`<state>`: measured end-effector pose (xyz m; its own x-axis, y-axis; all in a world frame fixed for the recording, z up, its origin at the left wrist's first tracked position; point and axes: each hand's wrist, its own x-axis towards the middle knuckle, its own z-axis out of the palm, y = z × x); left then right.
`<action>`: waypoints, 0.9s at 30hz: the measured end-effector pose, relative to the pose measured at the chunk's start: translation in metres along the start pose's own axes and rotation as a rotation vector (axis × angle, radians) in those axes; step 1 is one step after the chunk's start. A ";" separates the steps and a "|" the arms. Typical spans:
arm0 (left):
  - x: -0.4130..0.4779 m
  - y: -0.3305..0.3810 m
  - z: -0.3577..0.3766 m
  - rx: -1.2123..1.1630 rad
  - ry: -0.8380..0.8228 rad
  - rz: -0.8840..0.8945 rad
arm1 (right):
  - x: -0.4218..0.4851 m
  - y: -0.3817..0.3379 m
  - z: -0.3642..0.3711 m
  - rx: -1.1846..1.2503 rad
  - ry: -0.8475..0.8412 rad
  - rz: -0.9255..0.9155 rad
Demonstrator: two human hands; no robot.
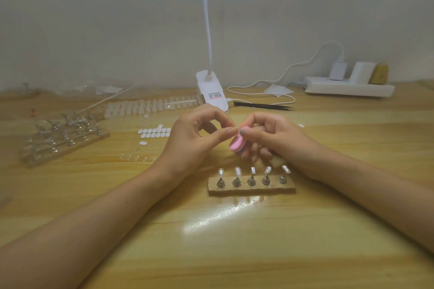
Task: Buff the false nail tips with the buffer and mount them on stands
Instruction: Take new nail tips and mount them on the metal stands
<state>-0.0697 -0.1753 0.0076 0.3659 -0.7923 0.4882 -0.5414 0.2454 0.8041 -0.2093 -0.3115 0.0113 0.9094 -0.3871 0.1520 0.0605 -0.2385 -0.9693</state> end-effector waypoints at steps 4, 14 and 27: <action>0.000 0.000 0.000 0.005 0.000 -0.006 | 0.001 0.000 -0.003 0.064 0.061 0.013; 0.000 0.002 0.000 0.029 -0.008 0.013 | 0.001 0.000 0.001 0.005 0.014 0.004; 0.000 0.001 0.001 0.076 -0.017 0.035 | -0.001 -0.003 0.001 -0.025 -0.030 0.032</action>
<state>-0.0709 -0.1757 0.0086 0.3334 -0.7933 0.5094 -0.6096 0.2308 0.7584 -0.2102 -0.3098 0.0143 0.9225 -0.3685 0.1147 0.0210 -0.2487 -0.9683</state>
